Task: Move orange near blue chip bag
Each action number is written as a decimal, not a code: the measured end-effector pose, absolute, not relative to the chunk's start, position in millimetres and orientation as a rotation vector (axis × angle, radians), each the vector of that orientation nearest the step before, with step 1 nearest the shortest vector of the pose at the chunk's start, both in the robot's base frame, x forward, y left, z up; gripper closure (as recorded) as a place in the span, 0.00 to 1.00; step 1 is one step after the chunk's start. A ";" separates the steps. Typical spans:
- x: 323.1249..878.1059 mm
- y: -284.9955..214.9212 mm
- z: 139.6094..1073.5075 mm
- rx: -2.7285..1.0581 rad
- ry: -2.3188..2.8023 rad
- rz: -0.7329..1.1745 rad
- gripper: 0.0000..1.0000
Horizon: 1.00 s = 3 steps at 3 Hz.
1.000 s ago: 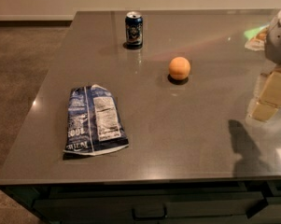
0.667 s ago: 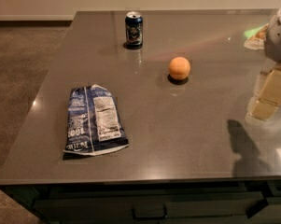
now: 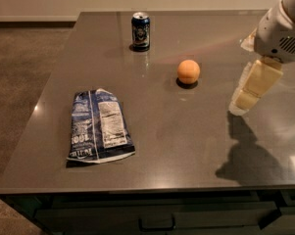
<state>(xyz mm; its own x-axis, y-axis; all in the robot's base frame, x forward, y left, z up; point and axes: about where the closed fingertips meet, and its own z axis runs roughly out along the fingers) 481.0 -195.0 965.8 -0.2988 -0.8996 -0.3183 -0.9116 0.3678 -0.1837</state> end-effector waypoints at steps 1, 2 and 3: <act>508.6 -186.9 949.7 -1.465 2.293 0.058 0.00; 548.5 -184.4 935.2 -1.346 2.291 0.027 0.00; 587.8 -185.6 922.7 -1.241 2.295 0.021 0.00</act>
Offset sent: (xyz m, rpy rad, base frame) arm 0.1228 0.0086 -0.0489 0.1122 -0.1612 -0.2564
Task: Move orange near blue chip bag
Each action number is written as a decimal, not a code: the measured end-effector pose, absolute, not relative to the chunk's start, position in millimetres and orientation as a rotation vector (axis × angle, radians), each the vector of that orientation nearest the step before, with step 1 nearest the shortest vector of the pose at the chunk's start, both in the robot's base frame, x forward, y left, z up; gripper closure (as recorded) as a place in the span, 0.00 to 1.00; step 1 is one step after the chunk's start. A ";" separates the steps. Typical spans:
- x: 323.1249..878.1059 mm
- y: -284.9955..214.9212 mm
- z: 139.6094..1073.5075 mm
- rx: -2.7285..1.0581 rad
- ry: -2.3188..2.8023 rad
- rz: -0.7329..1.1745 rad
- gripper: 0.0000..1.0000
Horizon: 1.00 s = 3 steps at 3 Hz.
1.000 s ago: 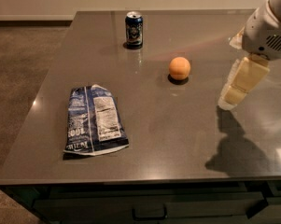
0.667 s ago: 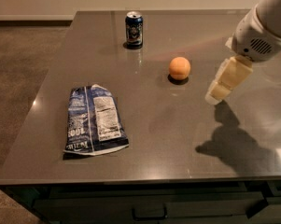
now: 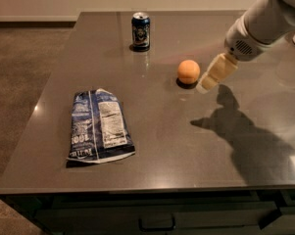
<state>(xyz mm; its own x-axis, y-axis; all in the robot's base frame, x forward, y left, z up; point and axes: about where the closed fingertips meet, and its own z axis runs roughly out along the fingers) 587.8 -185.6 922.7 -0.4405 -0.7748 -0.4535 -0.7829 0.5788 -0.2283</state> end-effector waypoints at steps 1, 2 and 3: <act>617.4 -180.1 910.5 -1.183 2.308 0.042 0.00; 638.9 -176.1 898.3 -1.155 2.326 0.058 0.00; 651.0 -171.8 886.5 -1.138 2.340 0.088 0.00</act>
Offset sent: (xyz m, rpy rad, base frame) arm 0.0776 0.0113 -0.0364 0.0628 0.0206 -0.0882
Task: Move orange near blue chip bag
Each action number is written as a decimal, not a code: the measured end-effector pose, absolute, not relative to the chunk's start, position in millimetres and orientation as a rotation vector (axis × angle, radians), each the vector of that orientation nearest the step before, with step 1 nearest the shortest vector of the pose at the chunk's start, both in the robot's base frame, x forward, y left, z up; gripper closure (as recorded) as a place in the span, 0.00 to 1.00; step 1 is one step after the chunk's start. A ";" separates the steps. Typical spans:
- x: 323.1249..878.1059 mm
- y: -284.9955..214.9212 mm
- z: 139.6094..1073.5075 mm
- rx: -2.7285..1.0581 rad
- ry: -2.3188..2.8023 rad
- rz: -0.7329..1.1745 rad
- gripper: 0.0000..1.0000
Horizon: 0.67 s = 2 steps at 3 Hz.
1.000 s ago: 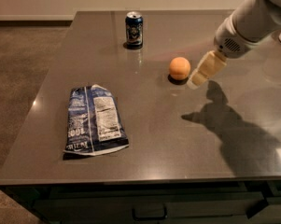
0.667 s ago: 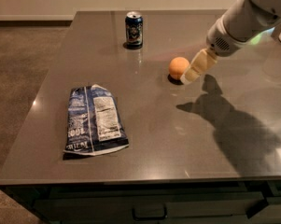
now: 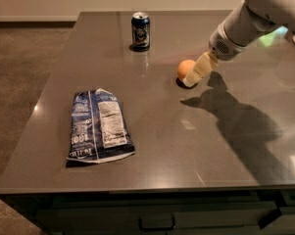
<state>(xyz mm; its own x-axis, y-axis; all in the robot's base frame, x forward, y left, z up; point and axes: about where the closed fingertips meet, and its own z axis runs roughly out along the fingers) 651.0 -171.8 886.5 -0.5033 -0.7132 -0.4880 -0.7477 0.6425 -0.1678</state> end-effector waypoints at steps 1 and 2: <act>654.5 -159.7 877.1 -1.153 2.330 0.124 0.00; 658.3 -149.3 870.4 -1.165 2.320 0.149 0.00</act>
Offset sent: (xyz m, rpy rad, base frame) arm 0.0116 0.0317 -0.0199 0.0548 0.0112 0.0476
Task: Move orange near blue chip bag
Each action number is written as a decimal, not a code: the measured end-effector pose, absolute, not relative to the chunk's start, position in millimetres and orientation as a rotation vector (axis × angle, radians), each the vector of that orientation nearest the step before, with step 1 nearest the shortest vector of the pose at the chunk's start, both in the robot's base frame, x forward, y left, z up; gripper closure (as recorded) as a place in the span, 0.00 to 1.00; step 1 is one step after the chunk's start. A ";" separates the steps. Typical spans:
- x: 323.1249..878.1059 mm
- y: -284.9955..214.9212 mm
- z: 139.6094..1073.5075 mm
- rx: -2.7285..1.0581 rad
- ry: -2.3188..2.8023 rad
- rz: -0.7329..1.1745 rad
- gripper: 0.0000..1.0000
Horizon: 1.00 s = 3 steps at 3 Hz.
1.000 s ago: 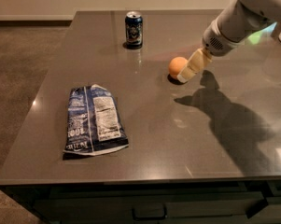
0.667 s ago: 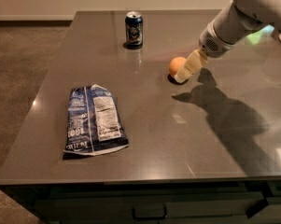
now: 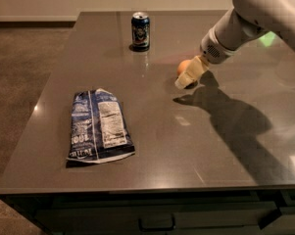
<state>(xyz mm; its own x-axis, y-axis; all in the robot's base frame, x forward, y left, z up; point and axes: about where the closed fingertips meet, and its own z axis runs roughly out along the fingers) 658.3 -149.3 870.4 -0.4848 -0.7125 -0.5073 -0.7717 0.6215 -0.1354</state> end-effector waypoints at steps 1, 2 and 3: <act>661.0 -140.4 867.0 -1.170 2.315 0.169 0.17; 661.5 -136.2 865.6 -1.180 2.309 0.182 0.39; 659.5 -135.0 867.3 -1.198 2.294 0.196 0.63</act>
Offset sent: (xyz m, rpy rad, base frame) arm 0.0037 0.0153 -0.0026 0.0274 0.0038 0.0283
